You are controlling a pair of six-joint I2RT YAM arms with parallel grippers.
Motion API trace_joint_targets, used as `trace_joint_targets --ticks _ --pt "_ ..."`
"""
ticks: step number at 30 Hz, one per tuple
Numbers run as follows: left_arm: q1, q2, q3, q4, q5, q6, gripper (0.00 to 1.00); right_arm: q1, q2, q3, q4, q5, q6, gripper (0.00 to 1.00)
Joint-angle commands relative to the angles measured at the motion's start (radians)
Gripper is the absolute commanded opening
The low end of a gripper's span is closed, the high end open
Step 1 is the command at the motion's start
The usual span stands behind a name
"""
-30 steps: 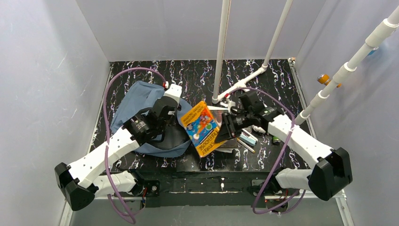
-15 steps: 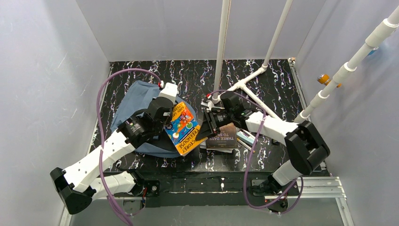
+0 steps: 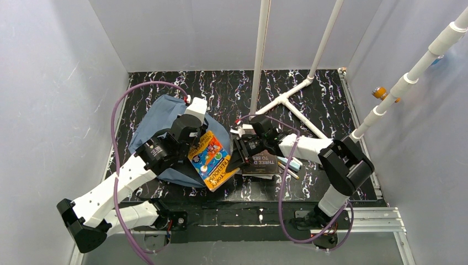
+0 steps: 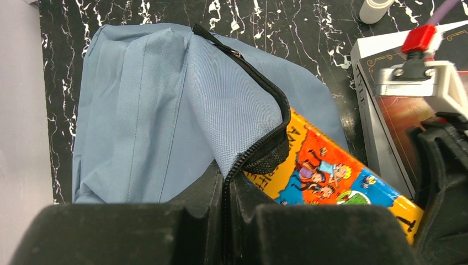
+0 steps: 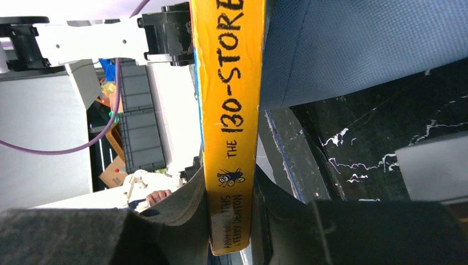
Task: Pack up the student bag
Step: Place the book in the student bag.
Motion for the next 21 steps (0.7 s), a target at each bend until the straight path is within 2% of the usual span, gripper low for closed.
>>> trace_joint_targets --ticks 1,4,10,14,17,21 --pt "-0.004 -0.031 0.021 0.047 0.010 0.003 0.00 0.044 0.032 0.095 0.133 -0.071 0.017 0.01" --pt "-0.004 -0.042 0.015 0.045 0.022 0.003 0.00 0.048 0.062 0.127 0.267 -0.083 0.120 0.01" --pt "-0.003 -0.069 0.011 0.032 0.042 0.001 0.00 0.046 0.162 0.147 0.649 -0.082 0.406 0.01" --pt "-0.004 -0.085 0.014 0.022 0.038 0.003 0.00 0.046 0.232 0.183 0.733 -0.046 0.483 0.01" --pt "-0.003 -0.093 0.015 0.018 0.039 0.001 0.00 0.046 0.300 0.229 0.686 -0.030 0.471 0.01" --pt "-0.003 -0.092 0.017 0.015 0.052 0.001 0.00 0.048 0.377 0.369 0.308 0.028 0.171 0.01"
